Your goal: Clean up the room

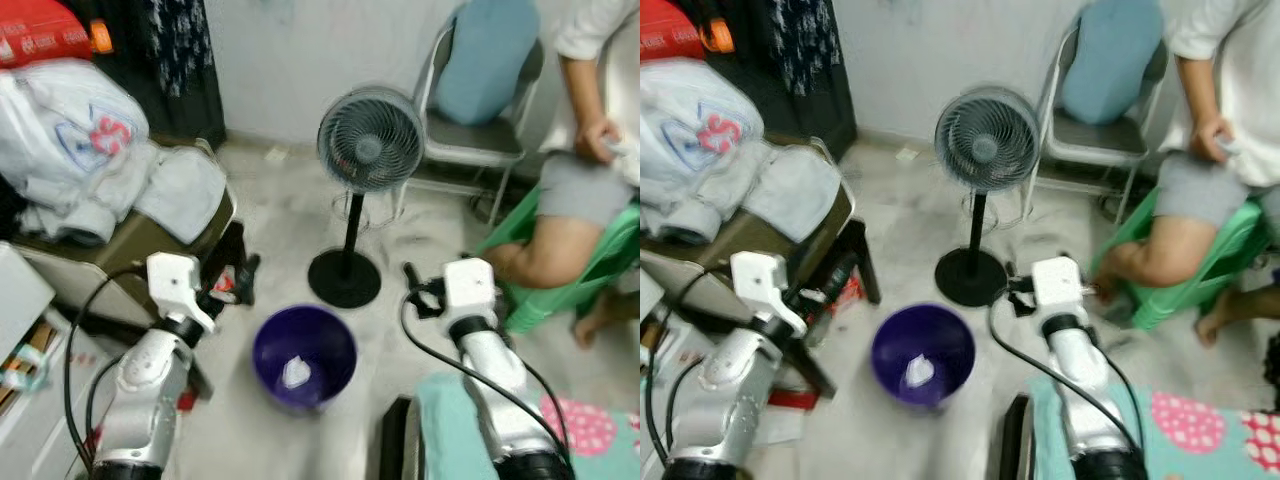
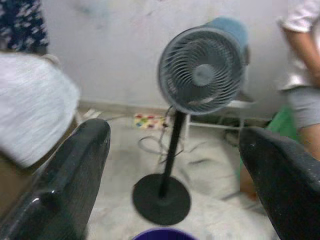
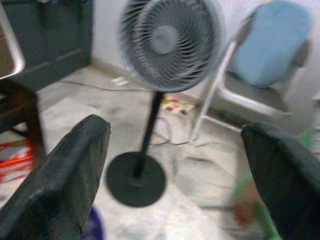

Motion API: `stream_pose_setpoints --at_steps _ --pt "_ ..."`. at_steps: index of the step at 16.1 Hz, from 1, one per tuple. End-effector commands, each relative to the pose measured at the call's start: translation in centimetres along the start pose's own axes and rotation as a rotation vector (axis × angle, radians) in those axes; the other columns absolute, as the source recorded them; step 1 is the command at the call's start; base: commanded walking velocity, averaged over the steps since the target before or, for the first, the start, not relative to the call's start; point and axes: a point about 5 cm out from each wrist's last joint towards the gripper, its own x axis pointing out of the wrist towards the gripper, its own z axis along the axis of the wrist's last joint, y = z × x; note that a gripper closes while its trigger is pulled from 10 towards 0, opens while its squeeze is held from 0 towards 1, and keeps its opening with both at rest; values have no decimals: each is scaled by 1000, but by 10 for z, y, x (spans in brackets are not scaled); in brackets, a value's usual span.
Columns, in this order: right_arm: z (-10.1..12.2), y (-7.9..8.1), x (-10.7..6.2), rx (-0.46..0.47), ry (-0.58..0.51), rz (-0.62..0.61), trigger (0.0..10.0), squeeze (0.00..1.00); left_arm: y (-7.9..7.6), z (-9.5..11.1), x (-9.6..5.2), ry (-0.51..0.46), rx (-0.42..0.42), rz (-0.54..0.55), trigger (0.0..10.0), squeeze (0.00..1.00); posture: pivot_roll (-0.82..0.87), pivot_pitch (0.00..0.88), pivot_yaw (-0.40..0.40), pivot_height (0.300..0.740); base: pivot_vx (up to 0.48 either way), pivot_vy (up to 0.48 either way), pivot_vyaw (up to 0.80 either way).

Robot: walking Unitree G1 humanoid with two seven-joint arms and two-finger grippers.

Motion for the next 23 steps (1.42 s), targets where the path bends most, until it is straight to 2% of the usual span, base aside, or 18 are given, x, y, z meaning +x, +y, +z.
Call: stream_pose_setpoints --at_steps 1,7,11,23 --pt "1 -4 0 -6 0 -4 10000 0 0 -3 -1 19 3 4 10000 0 -24 128 -23 740 0 0 0" --pt "1 -3 1 -15 0 -1 10000 0 -1 -2 -1 17 3 -3 10000 0 -26 132 -21 740 0 0 0" --pt "0 -2 1 -15 4 2 10000 0 -2 -2 -1 14 1 -9 10000 0 -25 132 -21 740 0 0 600" --pt "1 -3 3 -14 5 9 10000 0 -3 -2 1 10 0 -16 10000 0 -27 125 -24 740 252 0 70"
